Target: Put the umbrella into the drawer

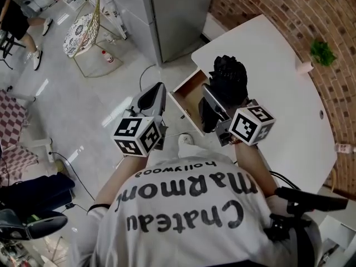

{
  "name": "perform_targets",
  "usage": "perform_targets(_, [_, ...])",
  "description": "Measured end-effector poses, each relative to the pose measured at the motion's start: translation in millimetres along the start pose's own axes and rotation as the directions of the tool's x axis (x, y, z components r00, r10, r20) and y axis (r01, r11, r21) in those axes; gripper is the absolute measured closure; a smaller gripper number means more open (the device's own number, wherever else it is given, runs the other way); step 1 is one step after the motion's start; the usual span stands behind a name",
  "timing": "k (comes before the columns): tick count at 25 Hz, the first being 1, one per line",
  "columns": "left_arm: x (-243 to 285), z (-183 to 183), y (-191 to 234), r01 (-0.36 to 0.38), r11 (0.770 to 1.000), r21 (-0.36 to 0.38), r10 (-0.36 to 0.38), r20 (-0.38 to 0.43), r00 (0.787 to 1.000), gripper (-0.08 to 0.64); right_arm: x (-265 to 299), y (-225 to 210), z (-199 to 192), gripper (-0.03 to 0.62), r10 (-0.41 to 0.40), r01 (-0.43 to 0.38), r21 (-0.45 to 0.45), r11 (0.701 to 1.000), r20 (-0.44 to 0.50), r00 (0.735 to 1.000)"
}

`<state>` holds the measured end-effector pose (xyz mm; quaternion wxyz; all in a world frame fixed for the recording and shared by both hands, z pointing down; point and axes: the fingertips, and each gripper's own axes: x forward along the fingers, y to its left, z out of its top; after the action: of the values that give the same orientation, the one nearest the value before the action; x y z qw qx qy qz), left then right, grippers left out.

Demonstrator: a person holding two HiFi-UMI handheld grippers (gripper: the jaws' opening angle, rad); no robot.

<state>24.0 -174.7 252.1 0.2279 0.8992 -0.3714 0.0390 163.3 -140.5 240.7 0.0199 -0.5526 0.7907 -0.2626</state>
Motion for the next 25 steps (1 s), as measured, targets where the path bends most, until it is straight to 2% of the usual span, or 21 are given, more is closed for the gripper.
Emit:
perform_targets(4, [11.8, -11.8, 7.5, -0.008, 1.000, 0.027, 0.008, -0.028, 1.000, 0.545, 18.0, -14.7, -11.7, 0.298, 0.009, -0.010, -0.019, 1.000, -0.050, 0.999])
perform_targets(10, [22.9, -33.0, 27.0, -0.053, 0.996, 0.072, 0.055, -0.019, 0.998, 0.545, 44.6, -35.1, -35.3, 0.298, 0.037, -0.039, -0.017, 0.999, -0.113, 0.993])
perform_targets(21, [39.5, -96.1, 56.4, -0.141, 0.990, -0.005, 0.140, -0.100, 0.985, 0.545, 79.2, -68.8, -99.9, 0.299, 0.057, -0.058, 0.003, 0.998, -0.249, 0.967])
perform_targets(25, [41.3, -115.0, 62.4, -0.154, 0.988, -0.022, 0.150, -0.130, 0.980, 0.545, 91.0, -75.0, -120.1, 0.298, 0.059, -0.072, -0.039, 0.997, -0.274, 0.960])
